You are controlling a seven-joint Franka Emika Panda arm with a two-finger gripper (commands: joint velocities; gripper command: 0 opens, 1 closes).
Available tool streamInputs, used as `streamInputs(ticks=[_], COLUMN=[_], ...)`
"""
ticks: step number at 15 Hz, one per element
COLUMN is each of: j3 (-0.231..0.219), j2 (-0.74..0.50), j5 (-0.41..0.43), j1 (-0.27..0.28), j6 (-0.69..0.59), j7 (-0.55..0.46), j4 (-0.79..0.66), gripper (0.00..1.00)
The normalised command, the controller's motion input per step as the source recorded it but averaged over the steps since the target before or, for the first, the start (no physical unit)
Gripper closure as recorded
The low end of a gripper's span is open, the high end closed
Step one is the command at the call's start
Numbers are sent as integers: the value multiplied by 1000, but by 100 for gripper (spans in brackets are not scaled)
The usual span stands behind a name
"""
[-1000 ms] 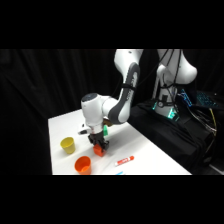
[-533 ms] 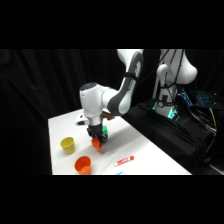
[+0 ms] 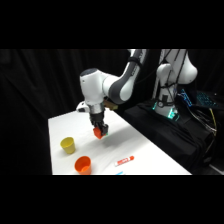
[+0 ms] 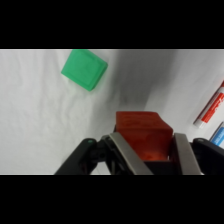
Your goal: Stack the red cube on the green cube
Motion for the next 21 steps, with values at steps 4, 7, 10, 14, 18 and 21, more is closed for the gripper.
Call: streamInputs(ticks=[4,7,10,14,18,21], j3=[-95,-46,-55,-44,-25,-12], j2=[-287,-226,-203,-199,-162,-149], j5=[114,206,171,142,140,154], j1=[26,-35,-58,-65,-48,-46], j6=[15,111,144,166,186,184], j7=[150,43,30,6,11,-6], j4=[-262,-248,-239,-233,-201,-188], gripper=[74,74,74,74,74,74])
